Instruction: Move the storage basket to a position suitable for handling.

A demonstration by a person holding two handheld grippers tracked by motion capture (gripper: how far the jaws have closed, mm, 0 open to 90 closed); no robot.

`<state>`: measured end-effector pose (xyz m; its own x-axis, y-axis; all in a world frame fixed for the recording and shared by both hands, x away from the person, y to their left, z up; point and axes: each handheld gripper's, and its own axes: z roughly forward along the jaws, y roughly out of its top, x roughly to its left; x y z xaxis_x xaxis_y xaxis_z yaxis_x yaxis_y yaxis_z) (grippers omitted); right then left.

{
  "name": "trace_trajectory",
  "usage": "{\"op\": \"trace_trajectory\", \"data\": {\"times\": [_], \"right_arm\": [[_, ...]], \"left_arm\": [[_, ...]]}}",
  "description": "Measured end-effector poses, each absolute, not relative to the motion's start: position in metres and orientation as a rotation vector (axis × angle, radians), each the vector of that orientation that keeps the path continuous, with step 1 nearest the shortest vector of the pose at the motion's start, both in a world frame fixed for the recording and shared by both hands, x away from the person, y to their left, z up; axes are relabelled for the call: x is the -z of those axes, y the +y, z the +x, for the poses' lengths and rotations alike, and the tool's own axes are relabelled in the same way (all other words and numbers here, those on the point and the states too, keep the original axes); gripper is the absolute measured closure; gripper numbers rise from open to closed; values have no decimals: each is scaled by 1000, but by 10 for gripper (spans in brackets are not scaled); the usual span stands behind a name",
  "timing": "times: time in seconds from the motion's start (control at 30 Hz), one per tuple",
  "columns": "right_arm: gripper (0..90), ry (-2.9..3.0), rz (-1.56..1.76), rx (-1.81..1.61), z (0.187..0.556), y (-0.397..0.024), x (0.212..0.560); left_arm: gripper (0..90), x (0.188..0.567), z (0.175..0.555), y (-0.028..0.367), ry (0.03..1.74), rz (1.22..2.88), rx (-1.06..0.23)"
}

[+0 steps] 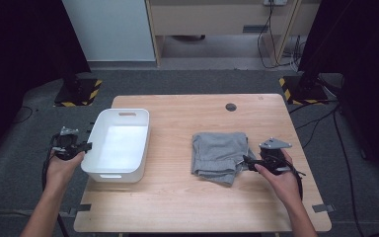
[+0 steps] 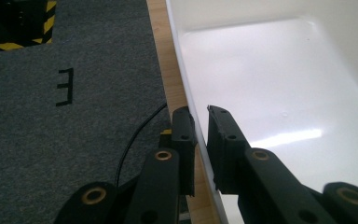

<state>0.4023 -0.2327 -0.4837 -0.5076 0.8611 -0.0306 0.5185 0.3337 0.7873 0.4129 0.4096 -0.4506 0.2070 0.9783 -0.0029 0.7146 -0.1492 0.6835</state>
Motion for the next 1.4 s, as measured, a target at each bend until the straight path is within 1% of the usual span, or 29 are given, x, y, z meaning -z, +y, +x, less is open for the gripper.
{"op": "trace_trajectory", "data": {"times": [0.03,0.27,0.67,0.83,1.03,1.27,1.4], "right_arm": [[186,2150,1215,-1028,402,-233,483],[177,2144,1222,-1025,403,-234,484],[171,2142,1225,-1026,403,-234,484],[162,2144,1226,-1024,403,-232,485],[159,2146,1229,-1025,403,-232,486],[155,2146,1232,-1029,403,-232,486],[154,2152,1231,-1031,403,-231,487]], "left_arm": [[811,451,413,409,1566,1931,-616],[813,451,412,408,1555,1930,-617],[796,453,407,382,1487,1935,-587],[788,454,404,372,1472,1923,-554],[784,457,400,363,1460,1857,-514],[768,462,394,364,1464,1764,-459],[739,464,391,360,1461,1743,-482]]}}
